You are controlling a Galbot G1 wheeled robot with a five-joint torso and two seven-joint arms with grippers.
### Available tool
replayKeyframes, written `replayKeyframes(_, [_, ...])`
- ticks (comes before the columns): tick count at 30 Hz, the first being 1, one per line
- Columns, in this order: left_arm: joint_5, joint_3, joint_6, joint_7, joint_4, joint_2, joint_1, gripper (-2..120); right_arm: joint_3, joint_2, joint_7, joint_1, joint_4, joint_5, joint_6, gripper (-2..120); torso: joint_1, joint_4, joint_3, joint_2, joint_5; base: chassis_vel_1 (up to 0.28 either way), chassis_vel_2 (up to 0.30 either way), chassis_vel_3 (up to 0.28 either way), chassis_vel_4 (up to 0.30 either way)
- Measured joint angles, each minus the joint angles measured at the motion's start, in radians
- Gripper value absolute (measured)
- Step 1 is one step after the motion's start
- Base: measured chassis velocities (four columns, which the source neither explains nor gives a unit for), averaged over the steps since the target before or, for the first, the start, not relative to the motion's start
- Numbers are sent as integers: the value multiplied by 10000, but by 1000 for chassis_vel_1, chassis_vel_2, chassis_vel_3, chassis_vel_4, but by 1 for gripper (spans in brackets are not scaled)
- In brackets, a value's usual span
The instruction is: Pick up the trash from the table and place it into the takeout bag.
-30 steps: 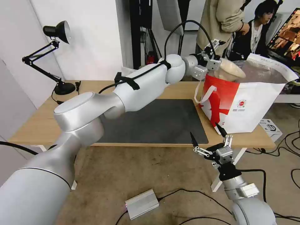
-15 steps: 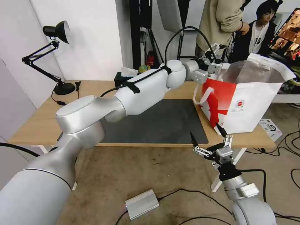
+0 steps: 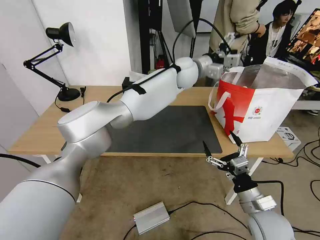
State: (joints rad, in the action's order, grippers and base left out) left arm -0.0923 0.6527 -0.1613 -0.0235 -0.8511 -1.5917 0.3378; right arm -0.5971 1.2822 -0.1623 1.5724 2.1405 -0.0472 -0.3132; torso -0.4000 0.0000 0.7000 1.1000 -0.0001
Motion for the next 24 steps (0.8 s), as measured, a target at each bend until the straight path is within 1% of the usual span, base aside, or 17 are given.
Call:
replayKeyframes(2, [460, -252, -69, 57, 13, 54, -61, 100, 0, 1, 0, 0, 0, 0, 0, 100, 0, 0, 0, 0, 0, 0, 0, 0, 0])
replayKeyframes(3, [460, -252, -69, 57, 13, 54, -61, 100, 0, 1, 0, 0, 0, 0, 0, 100, 0, 0, 0, 0, 0, 0, 0, 0, 0])
replayKeyframes(4, [727, -339, -82, 84, -10, 101, -92, 100, 0, 0, 0, 0, -1, 0, 0, 100, 0, 0, 0, 0, 1, 0, 0, 0, 0])
replayKeyframes(7, [1613, -482, -70, 298, -320, 376, -243, 100, 1, 0, 0, 0, -1, 0, 0, 100, 0, 0, -1, 0, 0, 0, 0, 0, 0])
replayKeyframes(8, [1613, -482, -70, 298, -320, 376, -243, 100, 1, 0, 0, 0, -1, 0, 0, 100, 0, 0, -1, 0, 0, 0, 0, 0, 0])
replayKeyframes(12, [3011, -667, 215, 731, -1029, 992, -592, 100, 0, 0, 0, -1, 0, 0, 0, 100, 0, 0, 0, 0, -1, 0, 0, 0, 0])
replayKeyframes(13, [3011, -667, 215, 731, -1029, 992, -592, 100, 0, 0, 0, -1, 0, 0, 0, 100, 0, 0, 0, 0, -1, 0, 0, 0, 0])
replayKeyframes(15, [3555, -783, 275, 938, -1308, 1232, -716, 100, 0, 0, 0, 0, 0, 0, 0, 100, 0, 1, 0, 1, -2, 0, 0, 0, 0])
replayKeyframes(17, [4405, -914, 311, 1192, -1716, 1554, -905, 100, 1, 0, 0, 0, 0, 0, 0, 100, 0, 1, 0, 0, -2, 0, 0, 0, 0])
replayKeyframes(18, [4405, -914, 311, 1192, -1716, 1554, -905, 100, 1, 0, 0, 0, 0, 0, 0, 100, 0, 1, 0, 0, -2, 0, 0, 0, 0])
replayKeyframes(21, [5898, -991, 359, 1590, -2563, 2170, -1198, 100, 0, 0, 0, 0, 0, 0, 0, 100, 0, 1, 0, 0, -2, 0, 0, 0, 0])
replayKeyframes(22, [5898, -991, 359, 1590, -2563, 2170, -1198, 100, 0, 0, 0, 0, 0, 0, 0, 100, 0, 1, 0, 0, -2, 0, 0, 0, 0])
replayKeyframes(24, [6355, -1086, 386, 1769, -3036, 2524, -1405, 100, 0, 1, 0, -1, -1, 0, 0, 100, 1, 0, -1, 0, -2, 0, 0, 0, 0])
